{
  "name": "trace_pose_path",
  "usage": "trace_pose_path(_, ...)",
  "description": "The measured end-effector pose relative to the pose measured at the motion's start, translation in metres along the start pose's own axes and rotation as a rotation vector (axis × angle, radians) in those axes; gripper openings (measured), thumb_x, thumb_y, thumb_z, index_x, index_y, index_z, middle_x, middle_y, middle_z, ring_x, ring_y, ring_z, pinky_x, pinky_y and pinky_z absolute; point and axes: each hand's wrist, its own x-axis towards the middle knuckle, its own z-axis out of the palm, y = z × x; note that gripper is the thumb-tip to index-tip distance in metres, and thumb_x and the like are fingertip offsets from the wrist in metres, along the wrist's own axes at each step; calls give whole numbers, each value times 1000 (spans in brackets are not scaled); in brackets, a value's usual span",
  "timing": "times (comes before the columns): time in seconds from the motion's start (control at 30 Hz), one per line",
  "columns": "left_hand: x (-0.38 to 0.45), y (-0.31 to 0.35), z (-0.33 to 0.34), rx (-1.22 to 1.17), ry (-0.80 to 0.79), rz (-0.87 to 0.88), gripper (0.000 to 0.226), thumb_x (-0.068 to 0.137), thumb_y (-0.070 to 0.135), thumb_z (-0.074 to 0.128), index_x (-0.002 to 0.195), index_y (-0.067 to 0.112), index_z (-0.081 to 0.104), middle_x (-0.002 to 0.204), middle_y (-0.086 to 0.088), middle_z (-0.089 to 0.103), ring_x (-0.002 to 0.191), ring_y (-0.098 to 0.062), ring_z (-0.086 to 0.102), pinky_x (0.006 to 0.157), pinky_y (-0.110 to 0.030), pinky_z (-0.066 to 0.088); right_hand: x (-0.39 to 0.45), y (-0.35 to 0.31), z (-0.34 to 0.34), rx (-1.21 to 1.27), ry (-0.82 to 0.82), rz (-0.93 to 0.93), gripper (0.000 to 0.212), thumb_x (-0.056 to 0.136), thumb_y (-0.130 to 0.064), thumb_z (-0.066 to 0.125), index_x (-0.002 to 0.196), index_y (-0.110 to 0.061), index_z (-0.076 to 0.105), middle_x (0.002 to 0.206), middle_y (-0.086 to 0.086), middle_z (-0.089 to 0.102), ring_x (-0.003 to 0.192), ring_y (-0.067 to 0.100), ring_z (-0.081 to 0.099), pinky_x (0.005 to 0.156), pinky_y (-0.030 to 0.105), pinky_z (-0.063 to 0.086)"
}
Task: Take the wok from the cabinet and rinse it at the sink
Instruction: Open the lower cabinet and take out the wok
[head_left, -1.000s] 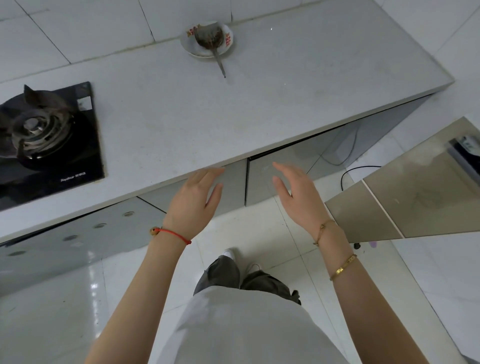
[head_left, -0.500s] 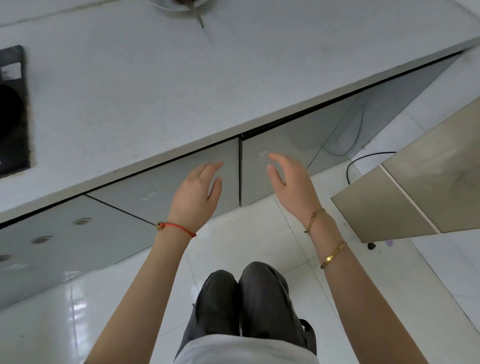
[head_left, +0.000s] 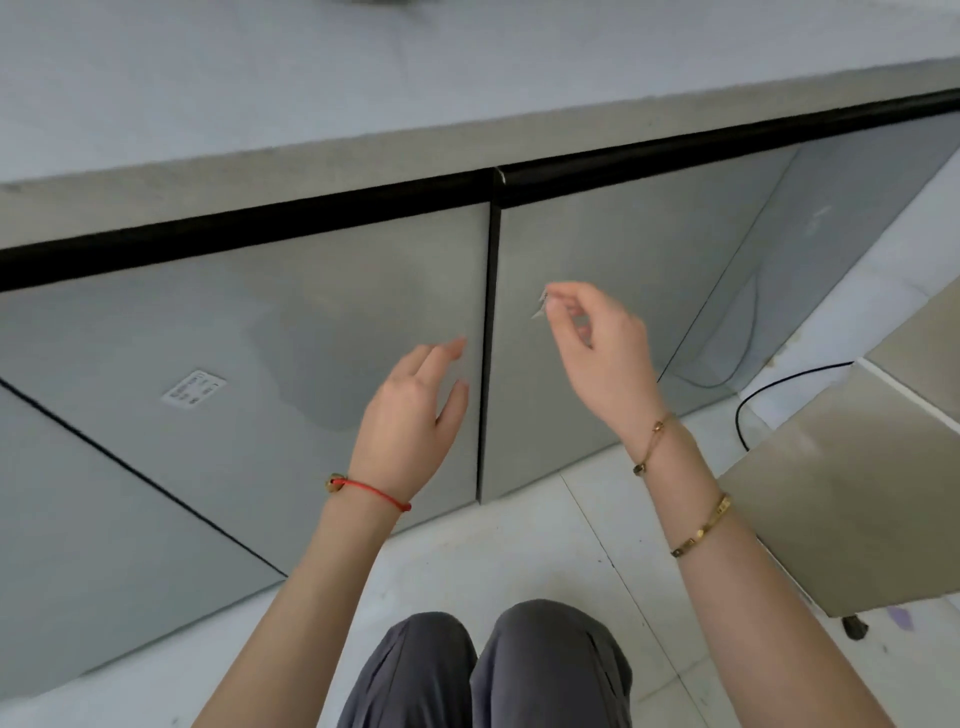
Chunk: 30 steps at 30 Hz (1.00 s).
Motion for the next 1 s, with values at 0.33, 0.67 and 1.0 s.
trace_pose_path(0.33, 21, -3, 40, -147, 202, 60, 42, 95, 18, 57, 136, 16, 53, 122, 1, 62, 106, -15, 60, 83, -22, 44, 47, -32, -1, 175, 168, -43, 22, 98, -28, 53, 100, -12, 68, 94, 5, 74, 82, 13, 63, 77, 13, 48)
trace_pose_path(0.67, 39, -10, 46, -221, 192, 17, 46, 96, 20, 55, 141, 19, 48, 132, 1, 58, 111, -15, 59, 87, -26, 46, 68, -60, 8, 520, 106, 230, 23, 98, -21, 51, 102, -3, 66, 74, 2, 65, 55, 11, 54, 46, 18, 47)
trace_pose_path(1.0, 49, -17, 53, -256, 123, 24, 51, 95, 20, 57, 145, 21, 44, 135, 2, 57, 116, -16, 57, 87, -24, 43, 72, -75, 16, 746, 80, 294, 20, 96, -14, 56, 79, -9, 63, 71, 3, 63, 54, 9, 53, 45, 15, 45)
